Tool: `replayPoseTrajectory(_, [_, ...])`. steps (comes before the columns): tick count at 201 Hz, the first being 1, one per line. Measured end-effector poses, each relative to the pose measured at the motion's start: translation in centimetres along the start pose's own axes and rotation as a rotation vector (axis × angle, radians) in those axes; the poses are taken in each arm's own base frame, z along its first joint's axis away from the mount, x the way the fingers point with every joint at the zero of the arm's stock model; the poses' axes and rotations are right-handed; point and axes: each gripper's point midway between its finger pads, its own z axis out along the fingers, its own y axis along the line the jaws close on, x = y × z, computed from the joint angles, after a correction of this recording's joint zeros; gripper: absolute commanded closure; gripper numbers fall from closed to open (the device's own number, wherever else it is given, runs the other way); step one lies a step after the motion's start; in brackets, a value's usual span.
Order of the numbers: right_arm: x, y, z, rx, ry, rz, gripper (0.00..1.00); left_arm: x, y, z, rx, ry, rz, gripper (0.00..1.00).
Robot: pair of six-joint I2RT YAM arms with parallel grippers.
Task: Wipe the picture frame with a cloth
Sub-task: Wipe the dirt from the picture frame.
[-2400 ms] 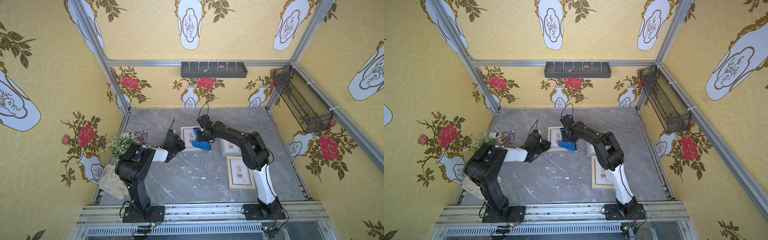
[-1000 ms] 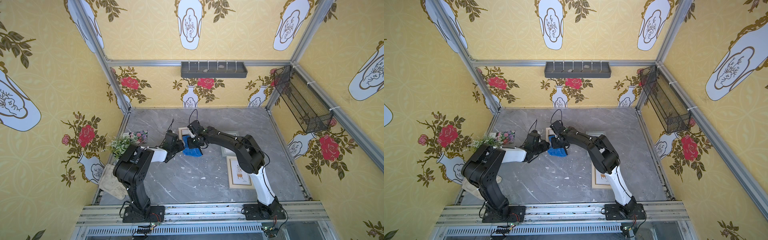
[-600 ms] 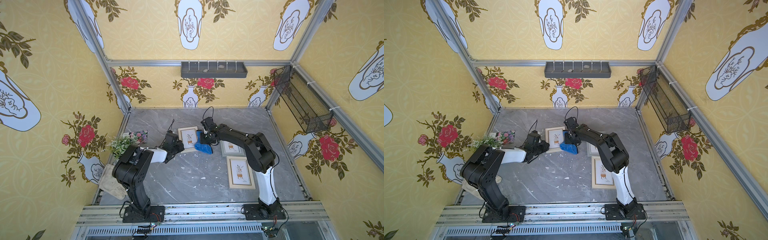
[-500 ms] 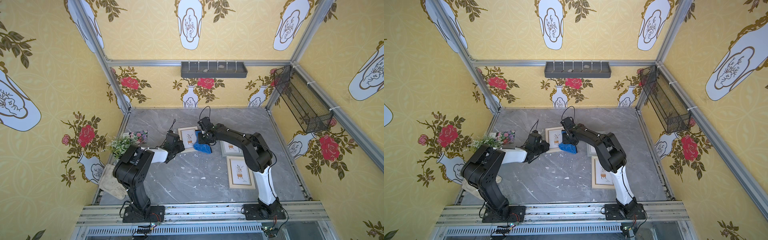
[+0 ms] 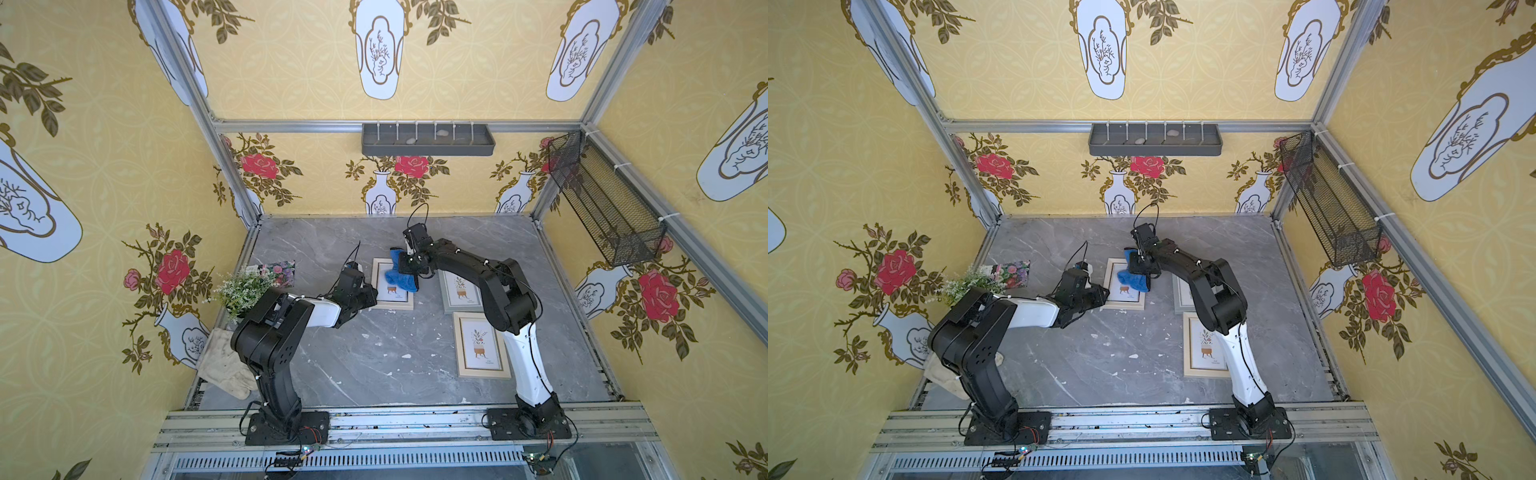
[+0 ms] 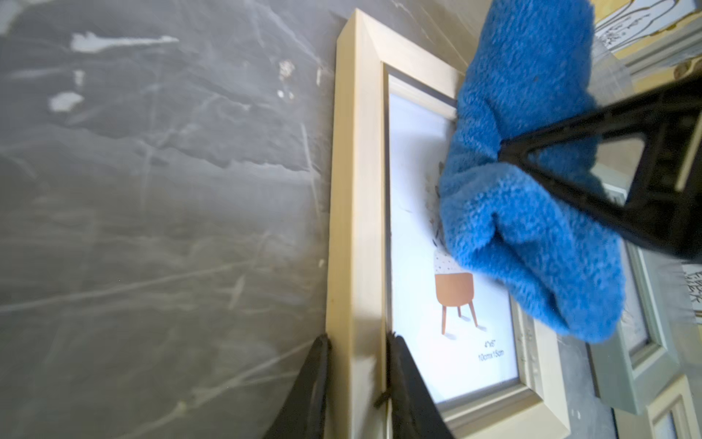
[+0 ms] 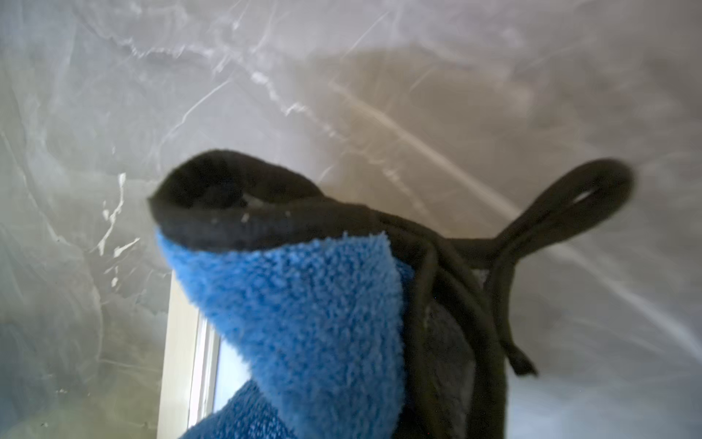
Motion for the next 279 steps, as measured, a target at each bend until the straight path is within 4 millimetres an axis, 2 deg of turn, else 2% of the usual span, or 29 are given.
replayPoseTrajectory(26, [-1.6, 1.6, 1.0, 0.022, -0.038, -0.051, 0.87, 0.2, -0.1, 0.2, 0.013, 0.011, -0.001, 0.83])
replayPoseTrajectory(49, [-1.8, 4.6, 2.4, -0.023, -0.044, -0.087, 0.88, 0.1, -0.2, 0.2, 0.015, 0.009, -0.004, 0.83])
replayPoseTrajectory(62, [-1.8, 5.3, 2.7, -0.041, -0.040, -0.101, 0.88, 0.0, -0.2, 0.1, 0.012, 0.008, -0.005, 0.83])
replayPoseTrajectory(76, [-1.7, 4.5, 2.6, -0.052, -0.031, -0.087, 0.88, -0.1, -0.2, 0.0, 0.010, 0.003, -0.005, 0.83])
replayPoseTrajectory(102, [-1.8, 0.6, 1.1, -0.017, -0.019, -0.029, 0.88, -0.3, -0.2, -0.1, 0.001, -0.005, -0.005, 0.83])
replayPoseTrajectory(115, [-2.0, -0.3, 0.8, -0.007, -0.022, -0.022, 0.88, -0.2, -0.1, -0.1, -0.001, -0.005, -0.004, 0.83])
replayPoseTrajectory(129, [-2.1, 0.2, 1.0, 0.003, -0.034, -0.041, 0.89, -0.1, 0.1, 0.0, -0.009, 0.002, -0.006, 0.83])
replayPoseTrajectory(144, [-1.8, 2.6, 1.7, -0.023, -0.038, -0.079, 0.90, 0.0, 0.2, -0.1, -0.015, 0.007, -0.009, 0.83])
replayPoseTrajectory(158, [-0.7, 5.2, 2.4, -0.050, -0.031, -0.120, 0.90, 0.0, 0.2, -0.1, -0.017, 0.010, -0.010, 0.83])
replayPoseTrajectory(174, [0.9, 6.5, 2.9, -0.057, -0.007, -0.146, 0.90, 0.0, 0.2, -0.1, -0.019, 0.011, -0.012, 0.83])
replayPoseTrajectory(189, [1.0, 5.5, 2.6, -0.069, -0.001, -0.121, 0.91, 0.0, 0.2, -0.1, -0.021, 0.009, -0.011, 0.83])
replayPoseTrajectory(210, [0.6, 0.6, 1.0, -0.031, 0.013, -0.018, 0.90, 0.0, 0.2, -0.1, -0.022, 0.009, -0.011, 0.83])
replayPoseTrajectory(230, [0.6, -0.8, -0.4, -0.040, 0.010, 0.022, 0.91, 0.0, 0.1, 0.1, -0.016, 0.013, 0.006, 0.83])
replayPoseTrajectory(255, [1.8, 0.1, -0.6, -0.024, 0.020, -0.003, 0.91, -0.1, 0.0, 0.3, -0.012, 0.018, 0.008, 0.83])
replayPoseTrajectory(279, [4.3, 3.6, -0.1, -0.043, 0.055, -0.061, 0.91, 0.0, 0.0, 0.3, -0.013, 0.018, -0.002, 0.83])
